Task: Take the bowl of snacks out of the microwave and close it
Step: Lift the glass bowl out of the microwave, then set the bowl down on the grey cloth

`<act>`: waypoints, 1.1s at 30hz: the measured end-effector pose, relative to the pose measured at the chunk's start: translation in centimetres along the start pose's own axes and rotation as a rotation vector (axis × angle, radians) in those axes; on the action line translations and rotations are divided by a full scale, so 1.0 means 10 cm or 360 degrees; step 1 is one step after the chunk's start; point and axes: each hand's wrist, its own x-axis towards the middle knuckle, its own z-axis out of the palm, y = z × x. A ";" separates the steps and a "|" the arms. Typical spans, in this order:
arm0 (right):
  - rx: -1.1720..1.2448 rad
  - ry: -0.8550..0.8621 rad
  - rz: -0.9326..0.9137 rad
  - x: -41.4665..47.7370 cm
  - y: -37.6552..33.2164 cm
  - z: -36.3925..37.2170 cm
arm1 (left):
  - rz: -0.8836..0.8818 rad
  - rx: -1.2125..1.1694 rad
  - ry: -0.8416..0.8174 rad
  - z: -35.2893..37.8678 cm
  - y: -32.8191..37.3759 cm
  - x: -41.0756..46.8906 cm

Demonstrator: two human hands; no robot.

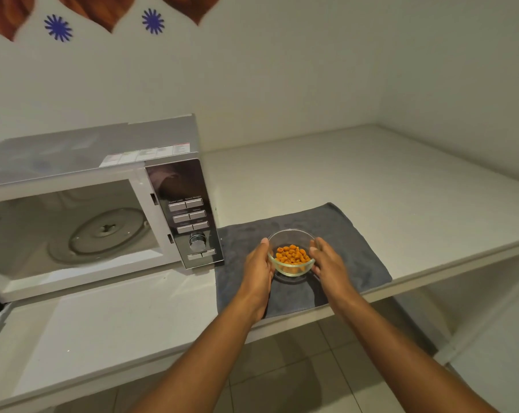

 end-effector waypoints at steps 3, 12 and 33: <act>0.0013 0.0004 0.0011 -0.03 -0.01 0.01 | -0.0020 0.0006 0.0018 -0.03 0.03 -0.02; 0.0006 0.0314 -0.0048 -0.21 -0.13 0.06 | -0.0083 0.0202 -0.0008 -0.22 0.25 -0.25; -0.0358 0.0267 -0.1328 -0.83 -1.95 1.75 | 0.0826 0.0800 0.0774 -2.03 2.39 -1.94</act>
